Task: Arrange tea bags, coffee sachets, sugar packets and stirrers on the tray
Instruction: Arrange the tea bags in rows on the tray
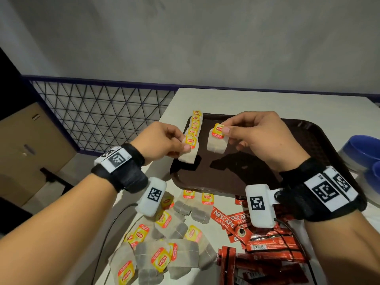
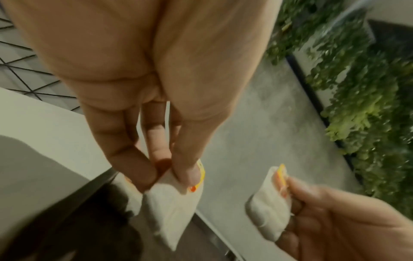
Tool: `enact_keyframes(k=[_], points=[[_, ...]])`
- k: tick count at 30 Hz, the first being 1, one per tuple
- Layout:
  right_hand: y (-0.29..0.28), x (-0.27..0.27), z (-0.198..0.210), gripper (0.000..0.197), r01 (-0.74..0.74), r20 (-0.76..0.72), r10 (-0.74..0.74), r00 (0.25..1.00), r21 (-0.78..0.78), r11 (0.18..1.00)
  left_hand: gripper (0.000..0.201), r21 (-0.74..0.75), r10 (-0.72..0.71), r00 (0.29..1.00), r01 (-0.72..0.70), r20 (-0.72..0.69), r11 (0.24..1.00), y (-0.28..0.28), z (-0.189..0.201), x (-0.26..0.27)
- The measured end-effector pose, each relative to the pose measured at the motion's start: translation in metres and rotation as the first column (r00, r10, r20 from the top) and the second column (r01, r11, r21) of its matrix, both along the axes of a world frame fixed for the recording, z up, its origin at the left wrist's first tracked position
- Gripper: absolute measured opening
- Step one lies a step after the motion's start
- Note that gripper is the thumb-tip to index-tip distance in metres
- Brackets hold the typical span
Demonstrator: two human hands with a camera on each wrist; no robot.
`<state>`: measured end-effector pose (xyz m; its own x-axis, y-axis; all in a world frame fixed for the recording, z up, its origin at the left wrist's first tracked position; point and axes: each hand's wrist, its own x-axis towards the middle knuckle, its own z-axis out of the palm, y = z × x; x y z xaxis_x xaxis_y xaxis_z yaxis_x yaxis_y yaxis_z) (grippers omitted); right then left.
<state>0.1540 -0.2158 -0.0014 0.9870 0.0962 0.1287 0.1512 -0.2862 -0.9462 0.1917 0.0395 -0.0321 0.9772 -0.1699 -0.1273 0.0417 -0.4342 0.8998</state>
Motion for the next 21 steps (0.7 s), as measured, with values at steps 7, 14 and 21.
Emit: enact_keyframes(k=[7, 14, 21], points=[[0.0, 0.0, 0.0, 0.004, -0.002, -0.026, 0.002, 1.0, 0.007, 1.0, 0.013, 0.22, 0.002, 1.0, -0.001, -0.003, 0.975, -0.002, -0.009, 0.018], [0.001, 0.001, -0.001, 0.005, -0.004, -0.021, 0.003, 1.0, -0.009, 1.0, 0.019, 0.345, 0.051, 0.998, -0.056, 0.025, 0.937, -0.001, -0.014, 0.031], [0.004, 0.005, -0.005, 0.004, -0.012, -0.035, 0.012, 0.999, 0.004, 1.0, 0.037, 0.375, 0.068, 0.993, -0.101, 0.099, 0.922, 0.007, -0.018, 0.026]])
